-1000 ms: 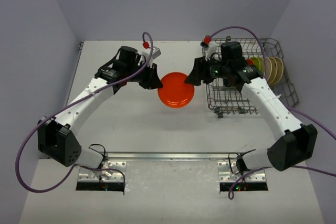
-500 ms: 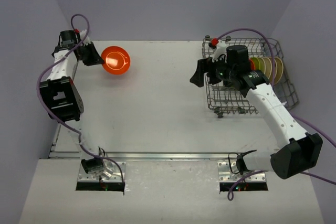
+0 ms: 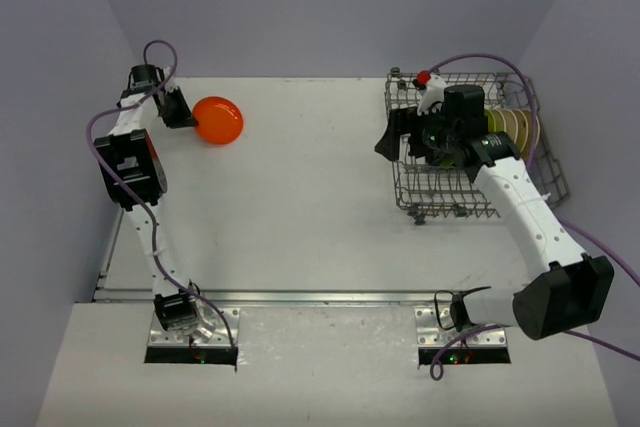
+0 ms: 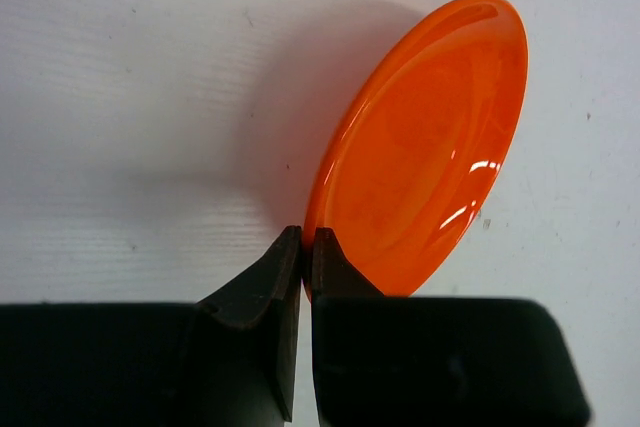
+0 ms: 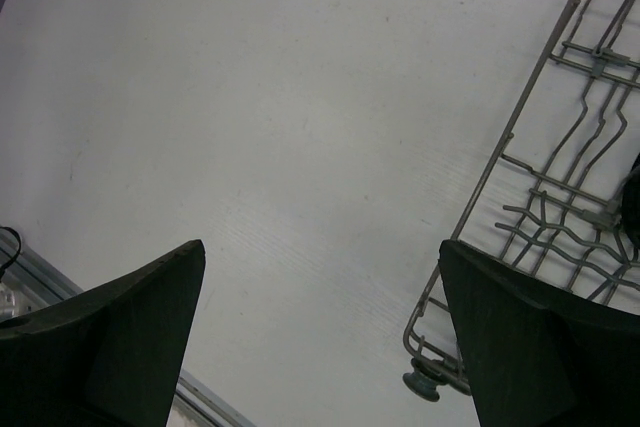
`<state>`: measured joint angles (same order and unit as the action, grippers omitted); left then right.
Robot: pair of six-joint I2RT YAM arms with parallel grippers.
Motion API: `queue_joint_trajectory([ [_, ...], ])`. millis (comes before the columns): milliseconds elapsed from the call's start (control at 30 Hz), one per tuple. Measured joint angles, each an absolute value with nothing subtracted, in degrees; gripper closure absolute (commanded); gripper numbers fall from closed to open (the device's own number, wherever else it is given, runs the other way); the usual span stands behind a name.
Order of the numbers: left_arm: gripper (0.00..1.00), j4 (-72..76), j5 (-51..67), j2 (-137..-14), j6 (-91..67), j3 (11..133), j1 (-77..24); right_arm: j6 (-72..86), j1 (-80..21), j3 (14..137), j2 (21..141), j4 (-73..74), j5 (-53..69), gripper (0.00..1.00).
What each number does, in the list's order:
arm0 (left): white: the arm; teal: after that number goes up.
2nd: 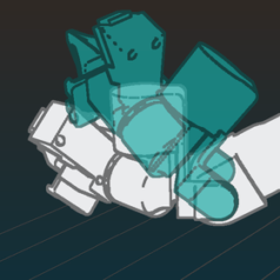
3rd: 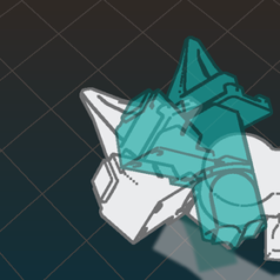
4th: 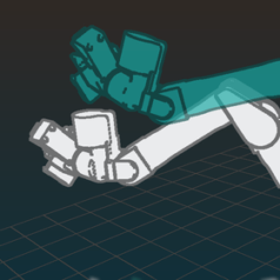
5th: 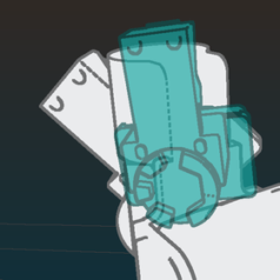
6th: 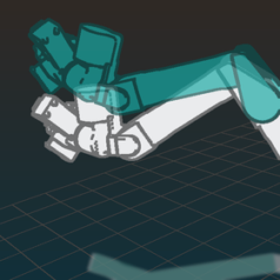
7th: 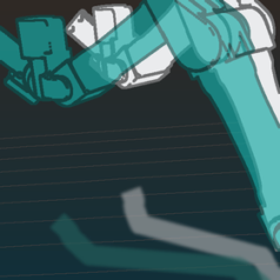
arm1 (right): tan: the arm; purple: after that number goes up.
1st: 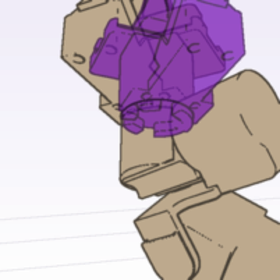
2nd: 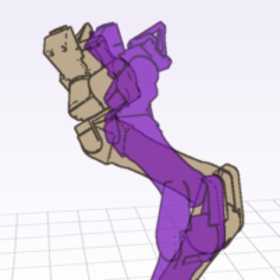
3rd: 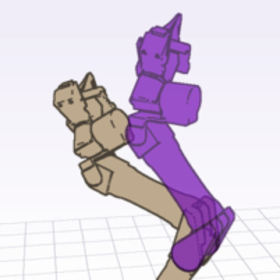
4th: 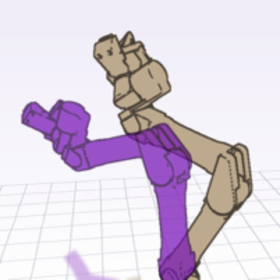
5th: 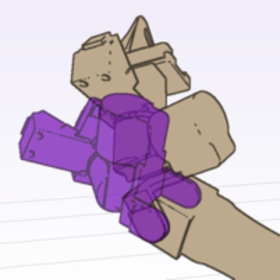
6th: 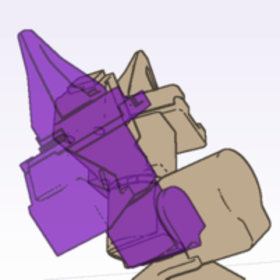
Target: Unload the plates from the dish rack
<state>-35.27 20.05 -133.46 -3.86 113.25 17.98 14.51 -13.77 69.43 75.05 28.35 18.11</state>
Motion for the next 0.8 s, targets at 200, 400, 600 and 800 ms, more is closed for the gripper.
queue_joint_trajectory([
  [200, 0.91, -34.25, 18.04, -135.57, -4.87, 115.54, 17.98, 13.91, -10.25, 69.43, 75.40, 30.60, 18.19, 0.01],
  [400, 0.85, -34.26, 14.80, -137.55, -4.90, 115.83, 17.98, 13.48, -8.13, 69.43, 76.33, 32.82, 18.10, 0.01],
  [600, 0.79, -34.95, 10.49, -138.03, -3.94, 115.83, 17.95, 13.22, -8.01, 69.79, 76.62, 34.42, 18.08, 0.01],
  [800, 0.60, -36.36, 6.31, -138.04, -2.19, 115.81, 17.93, 12.86, -8.01, 70.11, 76.58, 34.82, 17.27, 0.01],
])
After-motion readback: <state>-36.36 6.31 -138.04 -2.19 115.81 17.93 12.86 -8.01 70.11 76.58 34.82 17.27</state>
